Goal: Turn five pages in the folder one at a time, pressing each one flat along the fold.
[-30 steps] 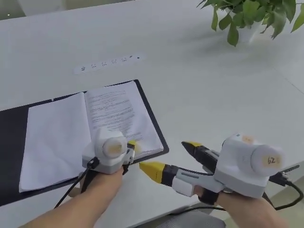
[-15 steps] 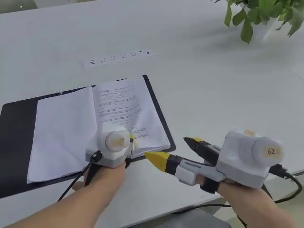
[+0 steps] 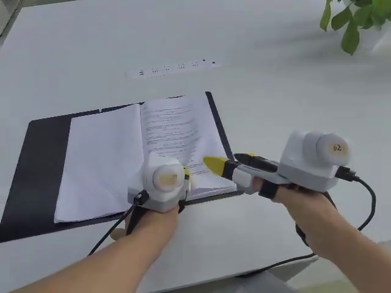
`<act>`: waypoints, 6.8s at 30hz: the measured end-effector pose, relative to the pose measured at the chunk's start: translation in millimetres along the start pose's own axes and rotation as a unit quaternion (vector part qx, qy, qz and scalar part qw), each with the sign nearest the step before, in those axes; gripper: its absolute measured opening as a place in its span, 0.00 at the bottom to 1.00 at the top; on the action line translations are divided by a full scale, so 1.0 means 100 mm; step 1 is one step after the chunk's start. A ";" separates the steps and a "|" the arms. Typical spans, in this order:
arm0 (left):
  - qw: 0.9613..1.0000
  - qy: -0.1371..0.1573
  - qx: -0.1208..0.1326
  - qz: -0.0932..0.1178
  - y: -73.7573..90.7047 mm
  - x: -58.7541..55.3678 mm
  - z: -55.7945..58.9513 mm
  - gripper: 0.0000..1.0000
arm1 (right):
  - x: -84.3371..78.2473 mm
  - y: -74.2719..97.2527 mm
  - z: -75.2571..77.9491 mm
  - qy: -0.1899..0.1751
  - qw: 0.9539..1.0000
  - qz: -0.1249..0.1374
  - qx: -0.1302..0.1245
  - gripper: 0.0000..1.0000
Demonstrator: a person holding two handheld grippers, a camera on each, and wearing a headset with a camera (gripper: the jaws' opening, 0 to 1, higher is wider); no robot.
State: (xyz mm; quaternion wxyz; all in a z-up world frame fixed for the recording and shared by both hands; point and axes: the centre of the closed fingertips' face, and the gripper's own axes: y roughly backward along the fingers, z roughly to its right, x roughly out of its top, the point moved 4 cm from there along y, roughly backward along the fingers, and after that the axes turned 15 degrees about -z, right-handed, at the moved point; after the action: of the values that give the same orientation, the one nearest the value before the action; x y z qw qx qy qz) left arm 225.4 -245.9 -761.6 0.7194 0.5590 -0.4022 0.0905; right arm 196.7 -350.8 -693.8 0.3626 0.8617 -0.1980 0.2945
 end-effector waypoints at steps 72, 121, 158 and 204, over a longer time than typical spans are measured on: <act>0.999 -0.031 -0.026 0.028 1.22 0.02 -0.40 0.23 | 0.62 -0.41 -0.56 -0.223 0.966 0.006 0.127 0.00; 0.997 0.047 0.038 0.054 2.52 -0.94 -1.86 0.25 | -0.16 -2.40 -1.94 -0.162 0.974 -0.161 0.009 0.00; 0.999 0.031 0.016 -0.026 1.12 -0.90 -1.77 0.20 | -0.29 -1.89 -1.19 -0.283 0.943 -0.130 0.118 0.00; 0.997 0.039 0.058 -0.008 1.06 -1.11 -1.81 0.12 | 0.72 -2.54 -0.14 -0.417 0.895 -0.111 0.112 0.00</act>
State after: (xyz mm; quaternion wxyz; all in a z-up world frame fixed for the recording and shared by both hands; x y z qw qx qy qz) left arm 177.4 -13.7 -768.6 0.7017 0.5992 -0.3629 0.1299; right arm 386.3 -182.0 -768.1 0.1784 0.9567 -0.1997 -0.1138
